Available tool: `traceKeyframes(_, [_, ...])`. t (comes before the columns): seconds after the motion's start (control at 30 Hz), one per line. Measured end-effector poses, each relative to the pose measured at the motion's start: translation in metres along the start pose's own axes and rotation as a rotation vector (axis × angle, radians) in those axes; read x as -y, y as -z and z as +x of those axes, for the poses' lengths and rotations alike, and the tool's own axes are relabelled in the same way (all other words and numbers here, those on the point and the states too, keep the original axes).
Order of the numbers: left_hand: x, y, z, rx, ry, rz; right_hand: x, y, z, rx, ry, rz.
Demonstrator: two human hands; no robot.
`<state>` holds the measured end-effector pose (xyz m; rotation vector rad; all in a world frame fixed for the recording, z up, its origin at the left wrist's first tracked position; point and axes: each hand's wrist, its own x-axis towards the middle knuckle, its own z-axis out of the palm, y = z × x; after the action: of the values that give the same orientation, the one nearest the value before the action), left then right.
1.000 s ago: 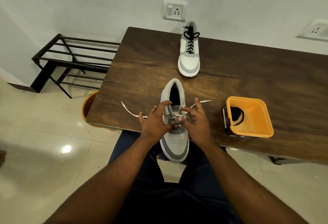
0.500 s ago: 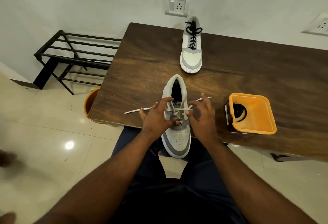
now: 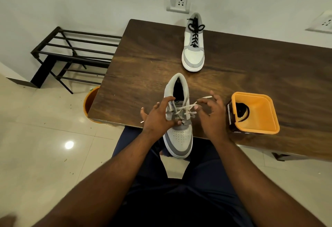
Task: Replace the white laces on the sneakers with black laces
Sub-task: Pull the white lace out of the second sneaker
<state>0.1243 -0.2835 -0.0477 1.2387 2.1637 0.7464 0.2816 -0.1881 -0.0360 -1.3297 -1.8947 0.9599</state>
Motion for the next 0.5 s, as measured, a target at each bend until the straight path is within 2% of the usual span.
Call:
traceKeyframes(0.07, [0.0,-0.001,0.0,-0.007,0.008,-0.003,0.004,-0.004,0.001,0.067,0.095,-0.072])
traceKeyframes(0.17, [-0.001,-0.001,0.0,-0.015,0.014,-0.001,0.009,-0.021,0.002,0.229,0.292,-0.359])
traceKeyframes(0.23, [-0.001,-0.001,0.0,-0.014,0.014,0.005,0.01,-0.029,0.004,0.277,0.351,-0.501])
traceKeyframes(0.33, [0.0,0.0,0.0,-0.007,0.013,0.012,0.005,-0.023,0.006,0.184,0.408,-0.465])
traceKeyframes(0.43, [0.0,0.001,-0.001,0.005,0.005,0.004,-0.005,-0.004,0.006,-0.031,0.19,-0.198])
traceKeyframes(0.5, [0.001,0.001,0.0,0.012,0.002,0.003,-0.007,0.005,0.007,-0.111,0.072,-0.063])
